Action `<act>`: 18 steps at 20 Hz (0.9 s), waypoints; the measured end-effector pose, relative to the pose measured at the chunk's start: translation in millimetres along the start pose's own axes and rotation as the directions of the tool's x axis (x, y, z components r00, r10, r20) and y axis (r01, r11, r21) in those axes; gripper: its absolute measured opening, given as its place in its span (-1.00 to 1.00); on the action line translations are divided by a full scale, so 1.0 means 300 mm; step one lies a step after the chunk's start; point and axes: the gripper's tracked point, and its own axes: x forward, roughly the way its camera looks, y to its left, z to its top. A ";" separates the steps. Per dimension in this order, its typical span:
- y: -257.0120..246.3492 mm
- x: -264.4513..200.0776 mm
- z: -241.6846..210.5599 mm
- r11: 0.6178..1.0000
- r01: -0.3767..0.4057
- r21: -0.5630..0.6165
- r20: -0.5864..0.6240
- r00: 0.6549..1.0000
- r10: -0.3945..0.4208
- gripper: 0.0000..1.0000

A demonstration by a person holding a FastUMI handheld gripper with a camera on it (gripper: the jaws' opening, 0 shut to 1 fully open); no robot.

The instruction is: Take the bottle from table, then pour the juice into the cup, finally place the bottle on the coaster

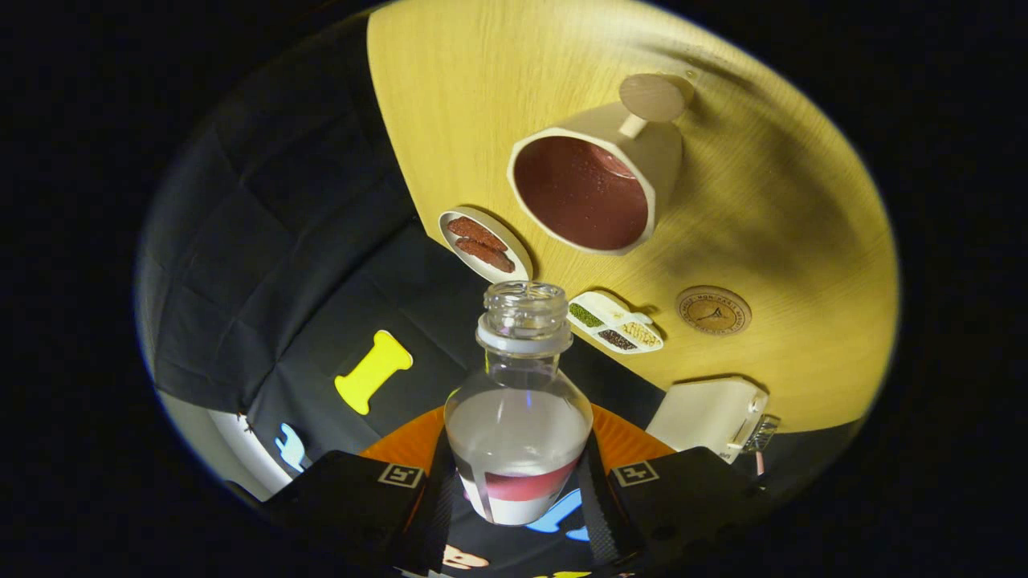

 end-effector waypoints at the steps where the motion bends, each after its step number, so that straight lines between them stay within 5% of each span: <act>1: 0.001 -0.009 -0.006 0.999 -0.011 -0.052 0.005 1.000 0.012 0.40; 4: 0.023 -0.049 -0.046 0.963 -0.055 -0.265 -0.004 0.998 0.056 0.39; 8: -0.012 -0.116 -0.078 0.809 -0.023 -0.587 -0.007 1.000 0.023 0.39; 13: -0.028 -0.196 -0.158 0.503 -0.037 -0.864 -0.048 0.999 -0.008 0.39; 18: -0.056 -0.248 -0.236 0.071 -0.077 -0.994 -0.080 0.996 -0.042 0.39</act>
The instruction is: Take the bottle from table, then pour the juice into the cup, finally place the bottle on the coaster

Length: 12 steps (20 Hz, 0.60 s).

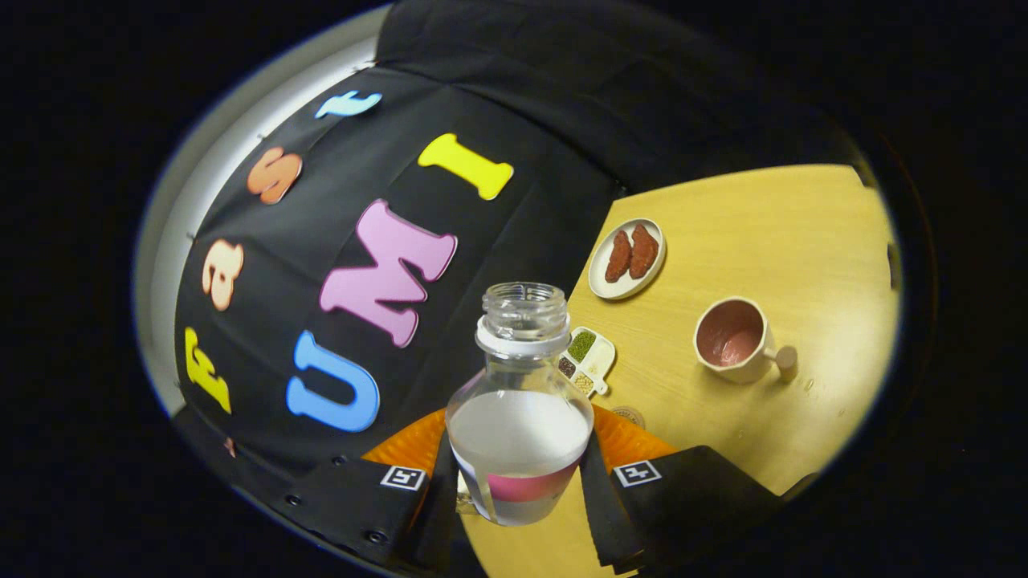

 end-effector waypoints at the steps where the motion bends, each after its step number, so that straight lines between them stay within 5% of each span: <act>1: 0.013 -0.007 -0.003 0.996 0.003 -0.085 -0.002 1.000 -0.003 0.39; 4: 0.069 -0.019 0.005 0.940 0.018 -0.342 0.028 1.000 -0.009 0.39; 7: 0.157 -0.002 0.001 0.828 0.012 -0.561 0.040 0.999 0.013 0.39; 12: 0.259 0.091 -0.108 0.704 -0.038 -0.709 0.012 0.998 0.067 0.39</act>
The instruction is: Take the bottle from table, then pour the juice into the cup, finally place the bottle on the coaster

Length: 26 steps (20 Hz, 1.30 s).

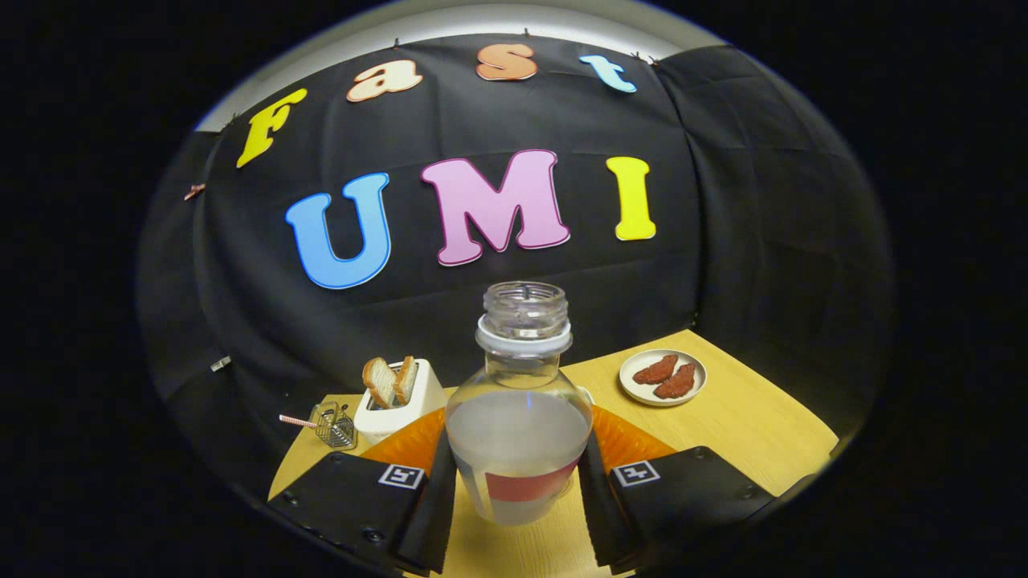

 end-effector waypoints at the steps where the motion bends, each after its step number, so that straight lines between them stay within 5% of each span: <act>1: 0.019 0.025 -0.018 1.000 -0.006 -0.021 0.005 1.000 0.007 0.40; 12: -0.076 0.271 -0.200 0.984 0.099 -0.147 0.147 0.986 -0.077 0.40; 21: -0.072 0.444 -0.408 0.962 0.089 -0.257 0.078 0.994 -0.071 0.42; 26: -0.110 0.459 -0.468 0.970 0.111 -0.218 0.035 0.994 -0.106 0.43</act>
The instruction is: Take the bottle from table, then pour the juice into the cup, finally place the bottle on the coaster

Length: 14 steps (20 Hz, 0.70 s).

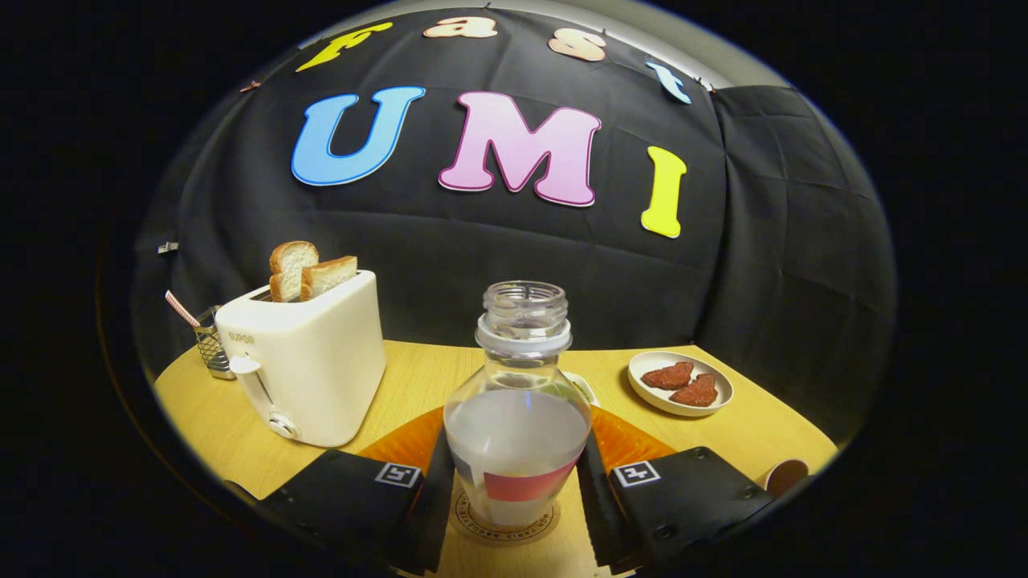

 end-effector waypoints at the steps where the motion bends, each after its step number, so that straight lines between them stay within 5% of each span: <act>1: 0.000 0.003 -0.020 1.000 0.002 0.009 -0.014 1.000 -0.002 0.43; 9: -0.021 -0.010 -0.040 1.000 0.002 0.013 -0.035 0.999 -0.001 0.58; 12: 0.008 -0.033 -0.053 0.999 -0.049 0.013 -0.063 0.997 0.050 0.96; 14: -0.005 -0.060 -0.056 0.999 -0.044 -0.011 -0.081 0.996 0.043 0.95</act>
